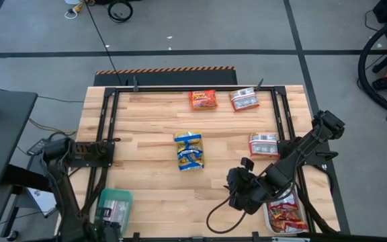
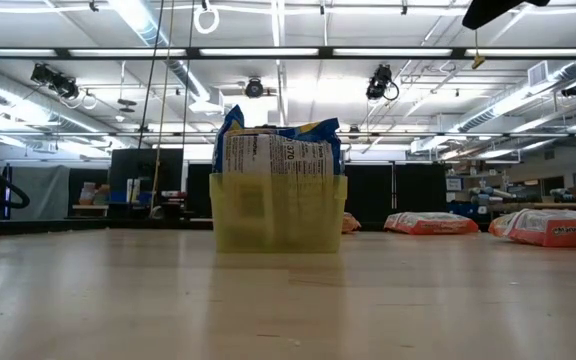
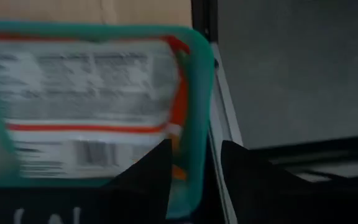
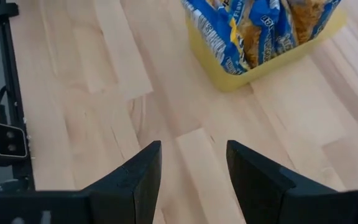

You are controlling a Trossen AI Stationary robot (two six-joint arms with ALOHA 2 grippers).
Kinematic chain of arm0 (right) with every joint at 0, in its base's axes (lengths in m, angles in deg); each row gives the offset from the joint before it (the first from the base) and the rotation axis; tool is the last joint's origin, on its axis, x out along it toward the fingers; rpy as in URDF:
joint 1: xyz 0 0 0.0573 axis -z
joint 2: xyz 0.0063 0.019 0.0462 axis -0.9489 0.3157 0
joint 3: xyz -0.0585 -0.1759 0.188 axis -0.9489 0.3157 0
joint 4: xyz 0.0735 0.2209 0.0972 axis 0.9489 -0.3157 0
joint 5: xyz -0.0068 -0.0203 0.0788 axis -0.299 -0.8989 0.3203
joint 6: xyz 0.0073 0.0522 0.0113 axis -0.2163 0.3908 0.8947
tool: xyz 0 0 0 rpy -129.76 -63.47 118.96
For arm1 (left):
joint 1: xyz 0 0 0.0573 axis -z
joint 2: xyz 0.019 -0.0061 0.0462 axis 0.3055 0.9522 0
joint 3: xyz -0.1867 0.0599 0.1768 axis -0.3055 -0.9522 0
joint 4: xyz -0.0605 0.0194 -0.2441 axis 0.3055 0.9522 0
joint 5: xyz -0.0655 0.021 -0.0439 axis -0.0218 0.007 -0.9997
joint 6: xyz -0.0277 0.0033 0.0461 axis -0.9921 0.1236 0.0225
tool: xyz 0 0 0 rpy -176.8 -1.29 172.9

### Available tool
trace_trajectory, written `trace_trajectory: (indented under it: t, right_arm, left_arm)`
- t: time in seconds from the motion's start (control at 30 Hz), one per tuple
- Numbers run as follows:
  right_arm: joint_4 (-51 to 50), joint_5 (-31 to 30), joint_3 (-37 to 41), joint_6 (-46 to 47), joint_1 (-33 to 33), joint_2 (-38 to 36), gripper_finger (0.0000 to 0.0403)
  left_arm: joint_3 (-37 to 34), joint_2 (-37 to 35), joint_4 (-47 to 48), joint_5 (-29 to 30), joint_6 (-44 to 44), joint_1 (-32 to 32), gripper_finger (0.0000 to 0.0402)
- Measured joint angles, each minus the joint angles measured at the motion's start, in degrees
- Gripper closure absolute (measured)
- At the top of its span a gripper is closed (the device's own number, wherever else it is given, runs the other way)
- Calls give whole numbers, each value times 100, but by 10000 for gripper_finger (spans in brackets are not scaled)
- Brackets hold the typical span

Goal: Sort Maruchan noodles
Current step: Put the orange noodle pack into the green bin

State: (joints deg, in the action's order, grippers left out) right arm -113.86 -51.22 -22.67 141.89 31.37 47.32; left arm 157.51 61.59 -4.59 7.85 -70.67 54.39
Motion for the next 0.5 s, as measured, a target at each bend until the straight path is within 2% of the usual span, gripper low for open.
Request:
trace_trajectory:
  t: [0.1, 0.3, 0.37, 0.5]
  right_arm:
    - [-2, 0, 0, 119, -50, 0, 216]
    - [0, -30, 0, 316, -63, 0, 216]
    - [0, -75, 0, 394, -59, 0, 216]
    - [2, -144, 0, 546, -62, 0, 216]
  left_arm:
    - [32, -155, 189, -270, -54, -51, 260]
    - [36, -433, 1128, 475, -619, 8, 260]
    - [-142, -433, 994, 399, -1097, -15, 260]
    - [-628, -428, -37, -245, -1971, -107, 260]
